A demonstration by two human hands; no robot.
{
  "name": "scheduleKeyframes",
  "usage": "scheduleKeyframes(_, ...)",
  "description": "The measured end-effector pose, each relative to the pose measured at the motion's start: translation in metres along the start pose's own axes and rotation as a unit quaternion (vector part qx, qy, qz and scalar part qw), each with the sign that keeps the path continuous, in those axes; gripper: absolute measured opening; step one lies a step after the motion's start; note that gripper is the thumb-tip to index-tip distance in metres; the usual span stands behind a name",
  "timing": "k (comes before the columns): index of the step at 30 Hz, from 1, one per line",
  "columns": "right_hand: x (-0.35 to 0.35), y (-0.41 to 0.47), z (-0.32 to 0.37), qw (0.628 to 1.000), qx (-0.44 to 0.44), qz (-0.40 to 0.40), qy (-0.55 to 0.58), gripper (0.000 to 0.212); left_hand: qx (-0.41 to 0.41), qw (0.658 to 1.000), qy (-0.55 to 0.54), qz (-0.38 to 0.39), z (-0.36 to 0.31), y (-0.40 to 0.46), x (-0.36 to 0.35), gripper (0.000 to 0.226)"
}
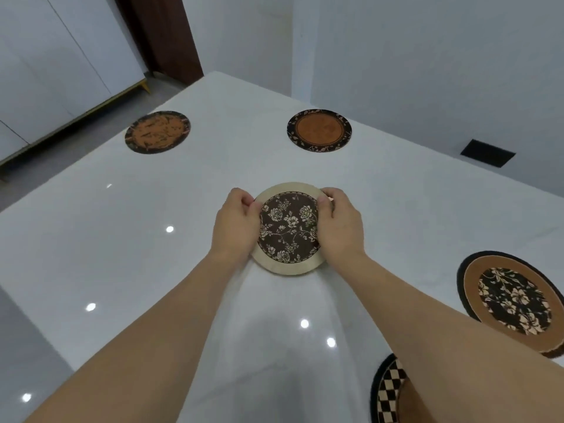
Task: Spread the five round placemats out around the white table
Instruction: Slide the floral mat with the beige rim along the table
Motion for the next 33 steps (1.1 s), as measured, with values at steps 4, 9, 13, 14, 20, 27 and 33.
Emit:
scheduleKeyframes(4, -0.057, 0.0, 0.008, 0.999, -0.023, 0.014, 0.039, 0.038, 0.067, 0.996, -0.019, -0.053, 0.041, 0.031, 0.046, 0.013)
scheduleKeyframes(9, -0.069, 0.039, 0.016, 0.997, 0.036, -0.051, -0.052, 0.041, 0.068, 0.995, -0.04, -0.054, 0.034, 0.082, 0.038, 0.012)
scheduleKeyframes(13, -0.049, 0.077, 0.019, 0.973, 0.092, -0.117, -0.175, 0.041, 0.041, 0.998, -0.04, -0.014, 0.002, 0.122, 0.004, 0.012)
scheduleKeyframes(14, -0.045, 0.082, 0.014, 0.97, 0.083, -0.125, -0.193, 0.041, 0.023, 1.0, 0.001, -0.003, -0.005, 0.13, -0.003, 0.012)
scheduleKeyframes(20, -0.046, 0.091, -0.008, 0.958, 0.031, -0.135, -0.25, 0.034, -0.125, 0.94, 0.312, -0.06, -0.01, 0.151, -0.019, 0.031)
scheduleKeyframes(27, -0.037, 0.087, -0.011, 0.932, -0.048, -0.195, -0.304, 0.023, -0.125, 0.938, 0.317, -0.065, -0.009, 0.149, -0.022, 0.026)
scheduleKeyframes(33, -0.036, 0.086, -0.015, 0.916, -0.076, -0.214, -0.331, 0.024, -0.133, 0.947, 0.287, -0.056, -0.005, 0.15, -0.023, 0.023)
Point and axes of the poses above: each hand's wrist, its own y-axis towards the middle knuckle, its own x-axis out of the back of the hand, z = x × y, the point moved 9 cm from there along y, towards the middle knuckle, and after that the axes turned 11 degrees about y, right-handed, at the moved point
